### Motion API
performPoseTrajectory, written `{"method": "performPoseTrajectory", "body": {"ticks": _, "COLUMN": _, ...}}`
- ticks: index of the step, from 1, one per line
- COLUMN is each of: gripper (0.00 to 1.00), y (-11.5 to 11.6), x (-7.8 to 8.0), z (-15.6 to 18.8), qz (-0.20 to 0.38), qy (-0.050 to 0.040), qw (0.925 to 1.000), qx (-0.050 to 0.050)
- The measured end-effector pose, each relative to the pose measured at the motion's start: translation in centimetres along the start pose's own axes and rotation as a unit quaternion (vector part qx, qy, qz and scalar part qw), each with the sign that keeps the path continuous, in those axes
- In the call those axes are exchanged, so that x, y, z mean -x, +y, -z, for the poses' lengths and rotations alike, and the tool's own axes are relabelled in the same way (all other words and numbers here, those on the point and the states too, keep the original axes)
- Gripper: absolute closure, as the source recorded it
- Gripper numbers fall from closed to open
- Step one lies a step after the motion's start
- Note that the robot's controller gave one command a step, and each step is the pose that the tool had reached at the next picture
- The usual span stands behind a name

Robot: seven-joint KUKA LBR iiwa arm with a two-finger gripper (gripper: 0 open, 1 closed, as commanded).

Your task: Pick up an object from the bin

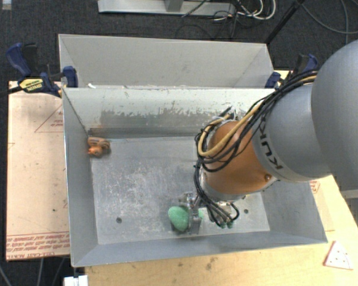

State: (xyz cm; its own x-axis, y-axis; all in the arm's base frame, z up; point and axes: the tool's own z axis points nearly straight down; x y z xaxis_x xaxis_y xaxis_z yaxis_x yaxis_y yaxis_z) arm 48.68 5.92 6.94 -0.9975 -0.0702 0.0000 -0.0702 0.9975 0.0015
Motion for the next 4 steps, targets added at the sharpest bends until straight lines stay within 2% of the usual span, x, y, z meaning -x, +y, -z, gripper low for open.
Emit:
{"method": "performPoseTrajectory", "body": {"ticks": 2, "gripper": 1.0, "y": 0.0, "x": -0.1, "z": 0.3, "qz": -0.004, "qy": 0.002, "qw": 1.0, "qx": 0.0}}
{"method": "performPoseTrajectory", "body": {"ticks": 3, "gripper": 1.0, "y": 0.0, "x": -0.3, "z": 2.1, "qz": -0.004, "qy": 0.0038, "qw": 1.0, "qx": 0.0}}
{"method": "performPoseTrajectory", "body": {"ticks": 4, "gripper": 1.0, "y": 0.0, "x": 0.0, "z": 3.5, "qz": -0.004, "qy": -0.0006, "qw": 1.0, "qx": 0.0}}
